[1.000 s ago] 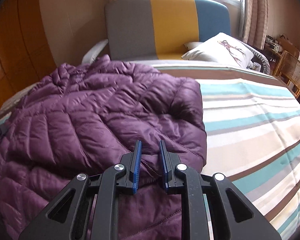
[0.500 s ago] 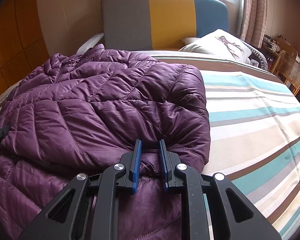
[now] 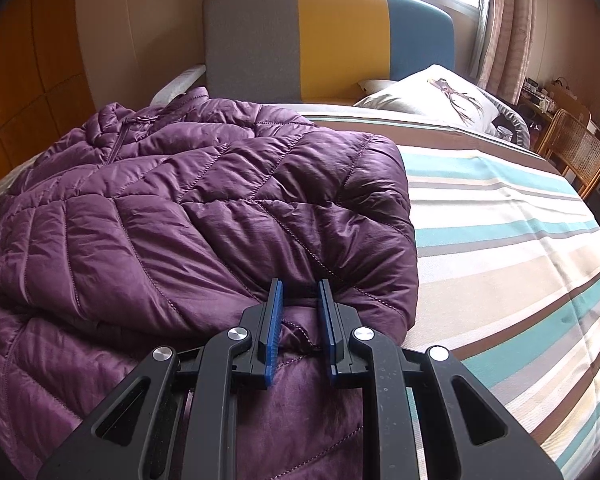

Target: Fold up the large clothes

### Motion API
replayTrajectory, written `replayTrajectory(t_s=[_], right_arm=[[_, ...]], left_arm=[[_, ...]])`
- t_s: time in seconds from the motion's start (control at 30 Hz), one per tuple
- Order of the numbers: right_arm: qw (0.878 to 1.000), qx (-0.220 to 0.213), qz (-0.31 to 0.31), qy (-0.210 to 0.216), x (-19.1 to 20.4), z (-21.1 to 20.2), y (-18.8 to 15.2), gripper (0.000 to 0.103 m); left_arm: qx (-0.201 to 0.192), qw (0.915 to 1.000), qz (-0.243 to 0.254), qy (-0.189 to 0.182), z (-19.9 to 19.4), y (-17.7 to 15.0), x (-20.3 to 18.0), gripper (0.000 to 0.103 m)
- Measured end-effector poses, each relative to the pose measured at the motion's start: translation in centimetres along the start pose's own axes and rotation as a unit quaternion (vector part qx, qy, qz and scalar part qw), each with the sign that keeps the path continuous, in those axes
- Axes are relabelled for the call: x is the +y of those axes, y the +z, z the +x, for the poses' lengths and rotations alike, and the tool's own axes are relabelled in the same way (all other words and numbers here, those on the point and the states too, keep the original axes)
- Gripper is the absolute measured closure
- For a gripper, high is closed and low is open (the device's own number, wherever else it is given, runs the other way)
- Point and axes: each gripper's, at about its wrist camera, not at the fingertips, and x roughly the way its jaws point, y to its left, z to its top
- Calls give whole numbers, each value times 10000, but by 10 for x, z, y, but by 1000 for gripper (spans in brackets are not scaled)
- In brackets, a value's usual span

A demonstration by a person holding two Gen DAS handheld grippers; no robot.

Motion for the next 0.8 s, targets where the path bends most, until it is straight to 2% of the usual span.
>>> replayTrajectory(t_s=[0.2, 0.27, 0.37, 0.43, 0.47, 0.53, 0.73, 0.77, 0.8], right_arm=[[10000, -2, -4, -6, 0, 0, 0, 85], [10000, -2, 0, -2, 0, 0, 1, 85], [10000, -6, 9, 5, 0, 0, 0, 85], [10000, -6, 9, 5, 0, 0, 0, 85], [10000, -7, 7, 3, 0, 0, 0, 85], [10000, -7, 10, 6, 0, 0, 0, 85], [10000, -9, 8, 4, 0, 0, 0, 85], [10000, -7, 7, 3, 0, 0, 0, 85], [10000, -8, 9, 5, 0, 0, 0, 85]], left_arm=[[56, 9959, -739, 513, 7, 5, 69, 17], [111, 9924, -1029, 662, 9, 5, 87, 23], [86, 9828, -1649, 821, 10, 4, 114, 25], [89, 9713, -2197, 907, 12, 3, 136, 25], [125, 9685, -2315, 914, 14, 3, 142, 25], [147, 9651, -2440, 941, 18, 4, 153, 25], [65, 9622, -2507, 1061, 34, 19, 159, 26], [67, 9619, -2478, 1151, 37, 21, 159, 29], [50, 9617, -2435, 1261, 39, 24, 157, 45]])
